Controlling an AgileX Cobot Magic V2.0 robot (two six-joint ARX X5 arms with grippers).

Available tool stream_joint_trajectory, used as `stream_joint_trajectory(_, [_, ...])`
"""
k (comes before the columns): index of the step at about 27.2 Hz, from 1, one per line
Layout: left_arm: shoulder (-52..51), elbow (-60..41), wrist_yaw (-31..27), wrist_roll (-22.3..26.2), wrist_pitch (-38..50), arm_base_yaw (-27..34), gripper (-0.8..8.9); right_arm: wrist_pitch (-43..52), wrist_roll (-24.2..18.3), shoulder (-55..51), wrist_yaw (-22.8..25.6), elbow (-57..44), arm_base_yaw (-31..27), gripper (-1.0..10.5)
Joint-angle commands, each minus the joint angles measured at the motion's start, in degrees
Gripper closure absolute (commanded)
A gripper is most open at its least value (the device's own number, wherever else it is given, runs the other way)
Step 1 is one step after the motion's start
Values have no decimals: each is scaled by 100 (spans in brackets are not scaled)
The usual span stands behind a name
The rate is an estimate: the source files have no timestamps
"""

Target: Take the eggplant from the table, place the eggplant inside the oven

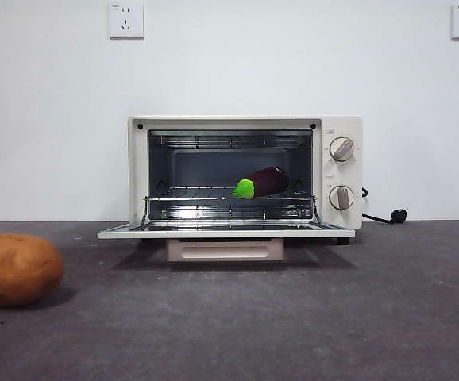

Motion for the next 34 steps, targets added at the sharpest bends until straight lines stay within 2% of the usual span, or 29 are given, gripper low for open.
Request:
stream_joint_trajectory(1, [37, 0, -17, 63, 17, -22, 819, 72, -96, 17, 2, -4, 4, 827])
stream_joint_trajectory(3, [68, 0, -17, 63, 17, -20, 819, 81, -114, 28, -2, -4, 4, 963])
stream_joint_trajectory(8, [188, -2, -37, 72, 13, -20, 819, 44, -155, 28, -20, -4, 4, 958])
stream_joint_trajectory(13, [435, -17, -439, 214, -31, -7, 819, -50, -258, 28, -17, -4, 4, 958])
stream_joint_trajectory(22, [675, -680, -402, 210, 240, 391, 819, -210, -284, 26, -11, -4, 4, 958])
stream_joint_trajectory(26, [675, -1478, 243, 72, 640, 885, 819, -275, -304, 20, -11, -4, 4, 958])
stream_joint_trajectory(31, [780, -2828, 1615, -396, 1495, 1803, 819, -321, -302, 17, -13, -4, 4, 958])
stream_joint_trajectory(34, [1058, -3523, 2122, -601, 1987, 2124, 819, -389, -302, 17, -13, -4, 4, 958])
